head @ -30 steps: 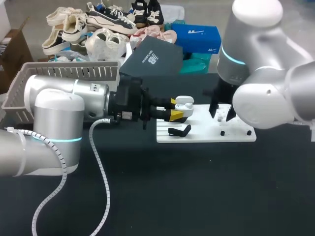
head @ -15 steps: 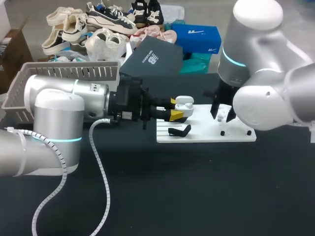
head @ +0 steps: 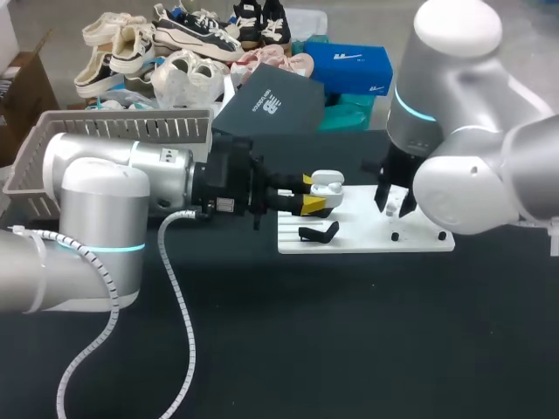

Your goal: Pick up each earbud case from the left stands, insert the matching earbuds, close the lid, and place the case in the box.

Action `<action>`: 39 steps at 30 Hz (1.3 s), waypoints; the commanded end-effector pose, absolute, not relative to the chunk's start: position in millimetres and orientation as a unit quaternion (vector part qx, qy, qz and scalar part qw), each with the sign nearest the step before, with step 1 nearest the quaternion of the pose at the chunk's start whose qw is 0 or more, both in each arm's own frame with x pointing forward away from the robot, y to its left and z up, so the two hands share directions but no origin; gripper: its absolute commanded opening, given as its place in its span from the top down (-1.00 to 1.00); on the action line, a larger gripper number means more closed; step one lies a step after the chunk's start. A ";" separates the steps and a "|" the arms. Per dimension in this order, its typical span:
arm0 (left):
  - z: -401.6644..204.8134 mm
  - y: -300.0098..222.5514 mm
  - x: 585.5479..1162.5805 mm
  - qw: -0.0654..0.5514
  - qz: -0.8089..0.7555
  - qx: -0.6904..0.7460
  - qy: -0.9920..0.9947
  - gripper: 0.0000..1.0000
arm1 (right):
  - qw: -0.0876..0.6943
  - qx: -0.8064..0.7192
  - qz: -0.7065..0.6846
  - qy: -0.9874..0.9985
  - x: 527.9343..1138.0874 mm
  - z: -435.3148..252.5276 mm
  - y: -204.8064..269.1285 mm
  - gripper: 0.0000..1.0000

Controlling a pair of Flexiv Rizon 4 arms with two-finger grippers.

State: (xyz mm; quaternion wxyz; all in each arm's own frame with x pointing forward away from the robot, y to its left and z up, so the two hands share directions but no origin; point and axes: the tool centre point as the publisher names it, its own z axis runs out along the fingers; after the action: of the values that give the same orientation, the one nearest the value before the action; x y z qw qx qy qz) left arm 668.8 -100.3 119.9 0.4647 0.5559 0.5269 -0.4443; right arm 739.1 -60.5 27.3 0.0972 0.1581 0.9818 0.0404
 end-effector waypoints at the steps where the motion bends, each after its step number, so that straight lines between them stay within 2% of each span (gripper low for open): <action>1: 119.7 -100.6 667.0 0.467 -0.442 0.555 0.528 1.00 | 0.099 0.159 0.041 0.982 739.6 24.9 -59.9 0.40; 9: 119.7 -100.6 667.0 0.467 -0.442 0.555 0.528 1.00 | 0.098 0.157 0.038 0.982 740.4 24.4 -60.5 0.56; 24: 119.7 -100.6 667.0 0.467 -0.442 0.555 0.528 1.00 | 0.099 0.160 0.038 0.981 743.5 23.1 -61.6 0.52; 31: 119.7 -100.6 667.0 0.467 -0.442 0.555 0.528 1.00 | 0.097 0.158 0.038 0.982 744.2 22.4 -61.5 0.59; 34: 119.7 -100.6 667.0 0.467 -0.442 0.555 0.528 1.00 | 0.096 0.158 0.039 0.982 744.5 22.0 -61.5 0.82; 35: 119.7 -100.6 667.0 0.467 -0.442 0.555 0.528 1.00 | 0.096 0.159 0.040 0.982 744.6 21.9 -61.5 1.00; 39: 119.7 -100.6 667.0 0.467 -0.442 0.555 0.528 1.00 | 0.096 0.159 0.041 0.982 744.5 22.8 -62.4 1.00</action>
State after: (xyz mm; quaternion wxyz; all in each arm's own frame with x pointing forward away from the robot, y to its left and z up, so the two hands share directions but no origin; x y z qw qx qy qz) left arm 668.8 -100.3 119.9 0.4647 0.5559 0.5269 -0.4443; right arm 743.4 -62.0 23.3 0.0964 0.1594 0.9817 0.0408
